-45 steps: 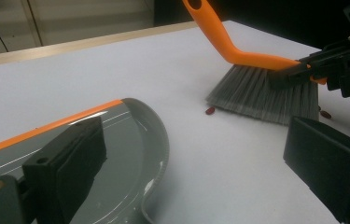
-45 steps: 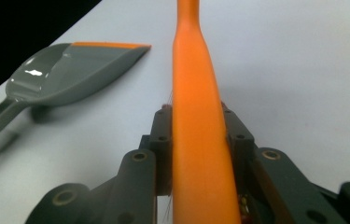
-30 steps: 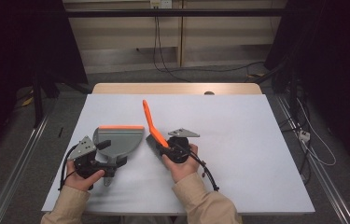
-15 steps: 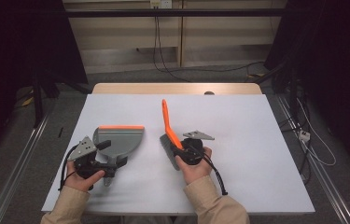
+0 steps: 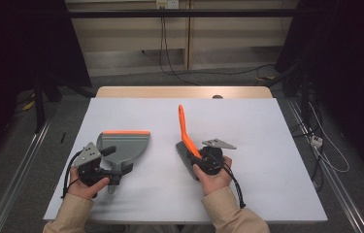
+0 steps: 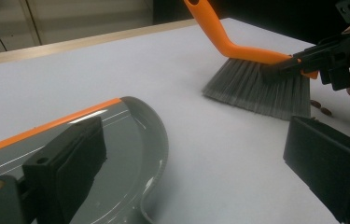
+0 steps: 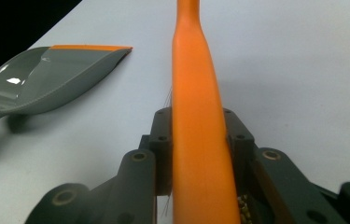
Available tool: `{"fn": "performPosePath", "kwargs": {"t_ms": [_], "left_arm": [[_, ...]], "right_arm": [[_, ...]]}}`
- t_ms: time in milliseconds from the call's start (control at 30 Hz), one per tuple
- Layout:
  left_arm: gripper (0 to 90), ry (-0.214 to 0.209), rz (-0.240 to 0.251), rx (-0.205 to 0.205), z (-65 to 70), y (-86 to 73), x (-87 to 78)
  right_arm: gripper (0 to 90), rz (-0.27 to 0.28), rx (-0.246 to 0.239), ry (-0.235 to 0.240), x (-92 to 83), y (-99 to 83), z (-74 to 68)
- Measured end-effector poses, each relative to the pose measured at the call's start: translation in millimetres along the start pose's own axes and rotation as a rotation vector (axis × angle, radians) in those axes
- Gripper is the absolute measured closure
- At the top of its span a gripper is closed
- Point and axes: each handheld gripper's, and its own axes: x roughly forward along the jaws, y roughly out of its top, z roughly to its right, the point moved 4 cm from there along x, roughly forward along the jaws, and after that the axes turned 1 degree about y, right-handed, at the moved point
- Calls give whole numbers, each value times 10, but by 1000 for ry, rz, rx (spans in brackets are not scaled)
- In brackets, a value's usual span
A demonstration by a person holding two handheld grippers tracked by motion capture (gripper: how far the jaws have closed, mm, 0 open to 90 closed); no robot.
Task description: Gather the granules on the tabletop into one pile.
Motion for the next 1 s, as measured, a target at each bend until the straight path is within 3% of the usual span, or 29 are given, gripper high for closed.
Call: {"fn": "performPosePath", "kwargs": {"t_ms": [267, 467, 567, 667, 800, 1000], "left_arm": [[55, -2, -5, -1, -3, -4, 14], [55, 3, -3, -5, -11, -9, 5], [55, 4, -8, -6, -18, -16, 12], [55, 5, -7, -8, -20, -15, 20], [55, 5, -15, -9, -23, -22, 35], [55, 6, -18, -9, -21, -25, 44]], "right_arm": [[712, 48, 2, 65, -60, 168, -27], [712, 100, -68, 77, -124, 413, 147], [712, 92, -112, 75, -105, 464, 296], [712, 78, -171, 40, -58, 474, 440], [712, 64, -191, 12, -4, 465, 602], [711, 15, -255, -2, 76, 369, 629]]}}
